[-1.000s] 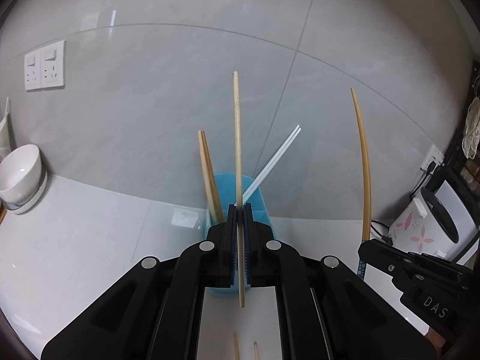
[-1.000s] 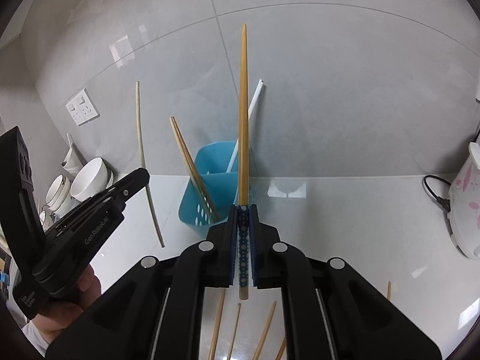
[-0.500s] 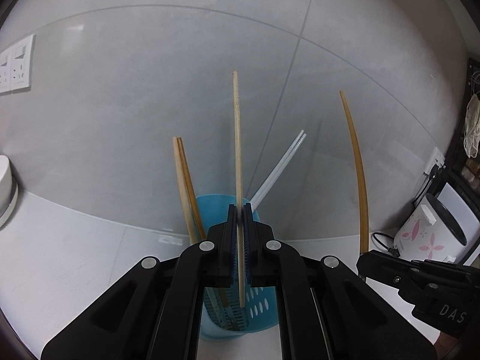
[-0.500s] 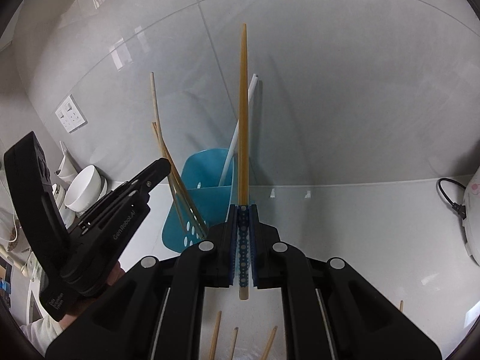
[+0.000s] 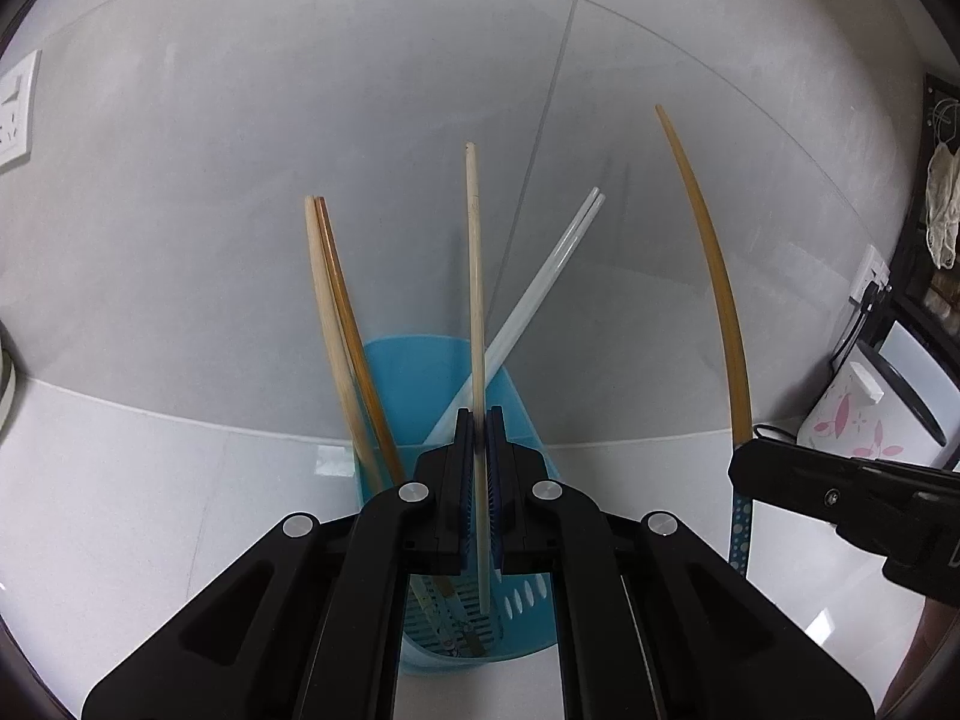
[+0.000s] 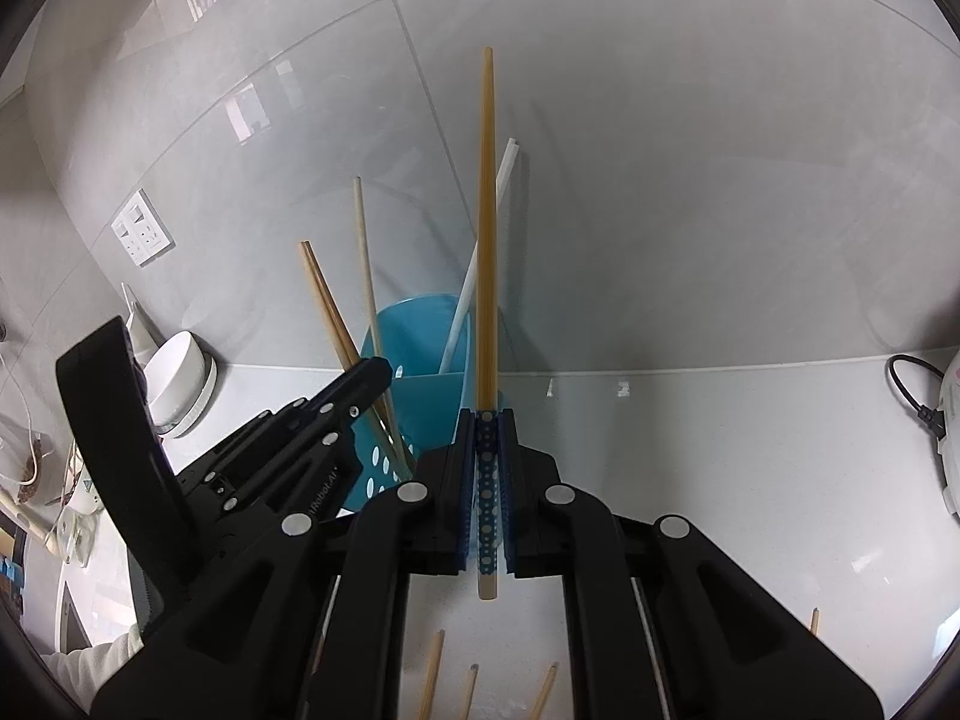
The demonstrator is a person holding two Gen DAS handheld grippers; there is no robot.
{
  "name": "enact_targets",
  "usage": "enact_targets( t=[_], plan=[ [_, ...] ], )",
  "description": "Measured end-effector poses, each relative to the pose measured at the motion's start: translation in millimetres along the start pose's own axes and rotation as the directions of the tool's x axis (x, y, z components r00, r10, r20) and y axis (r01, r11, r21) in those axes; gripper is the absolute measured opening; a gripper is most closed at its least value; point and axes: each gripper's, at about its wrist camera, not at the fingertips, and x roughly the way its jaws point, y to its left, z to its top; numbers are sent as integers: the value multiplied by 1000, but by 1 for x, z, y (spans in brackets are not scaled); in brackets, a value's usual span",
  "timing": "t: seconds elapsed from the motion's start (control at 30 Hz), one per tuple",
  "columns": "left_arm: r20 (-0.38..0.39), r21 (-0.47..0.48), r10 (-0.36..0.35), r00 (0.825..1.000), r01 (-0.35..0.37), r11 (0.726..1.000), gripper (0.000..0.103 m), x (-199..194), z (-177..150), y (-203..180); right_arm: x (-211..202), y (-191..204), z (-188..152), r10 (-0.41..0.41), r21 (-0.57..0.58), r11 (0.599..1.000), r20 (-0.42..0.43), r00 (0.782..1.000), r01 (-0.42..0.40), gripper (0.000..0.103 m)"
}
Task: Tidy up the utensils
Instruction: 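Lift the blue-ended chopstick with the left tool and carry it to the holder, then lower the chopstick into the blue holder and open the left tool, then lower the held chopstick into the blue holder and open the right tool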
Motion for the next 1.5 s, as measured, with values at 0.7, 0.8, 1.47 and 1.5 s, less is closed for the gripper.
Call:
enact_targets(
  t=[0.7,0.8,1.47,1.5],
  plan=[
    [-144,23,102,984,-100,995,51,-31,7,15,-6,12,3,36,-25,999,34,999,-35,7],
    [-160,22,128,979,-126,992,68,-41,7,21,-6,19,7,53,-40,998,52,997,-51,7],
    [-222,-11,214,951,-222,975,97,-58,4,49,37,44,17,90,-100,991,63,994,-83,7],
    [-224,-13,217,950,-226,974,97,-62,5,55,39,44,15,86,-101,992,67,994,-79,7]
  ],
)
